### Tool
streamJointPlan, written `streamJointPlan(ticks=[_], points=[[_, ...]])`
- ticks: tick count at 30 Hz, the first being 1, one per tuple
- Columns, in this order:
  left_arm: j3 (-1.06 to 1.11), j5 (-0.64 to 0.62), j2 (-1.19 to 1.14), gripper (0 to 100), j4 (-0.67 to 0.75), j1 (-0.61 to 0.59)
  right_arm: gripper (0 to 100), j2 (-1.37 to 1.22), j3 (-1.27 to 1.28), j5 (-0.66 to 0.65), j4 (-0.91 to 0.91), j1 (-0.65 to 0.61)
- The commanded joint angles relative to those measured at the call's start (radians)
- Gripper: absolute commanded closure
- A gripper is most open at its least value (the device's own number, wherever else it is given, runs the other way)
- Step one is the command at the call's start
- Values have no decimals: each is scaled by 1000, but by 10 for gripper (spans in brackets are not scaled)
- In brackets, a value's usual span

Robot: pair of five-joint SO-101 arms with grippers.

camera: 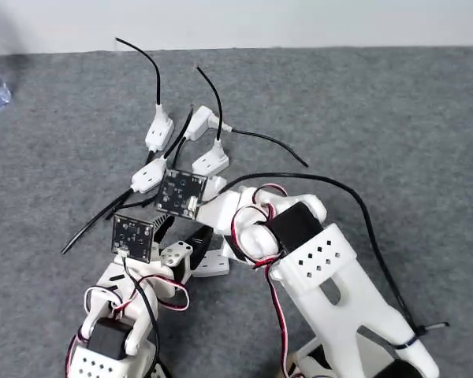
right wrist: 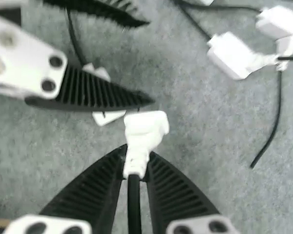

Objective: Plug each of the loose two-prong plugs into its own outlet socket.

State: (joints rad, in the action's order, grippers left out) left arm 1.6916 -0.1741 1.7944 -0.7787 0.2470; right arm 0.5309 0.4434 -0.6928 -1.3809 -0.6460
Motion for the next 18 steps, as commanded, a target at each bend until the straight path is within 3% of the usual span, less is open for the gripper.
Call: streamJointPlan(ticks=[1, 12, 18], points=[[-7, -6, 3, 765, 5, -2, 990, 24, 63, -34, 33, 65], [-7, -5, 3, 765, 3, -2, 990, 24, 483, -226, 326, 364], [-7, -3, 3, 765, -17, -2, 986, 24, 565, -370, 360, 556]])
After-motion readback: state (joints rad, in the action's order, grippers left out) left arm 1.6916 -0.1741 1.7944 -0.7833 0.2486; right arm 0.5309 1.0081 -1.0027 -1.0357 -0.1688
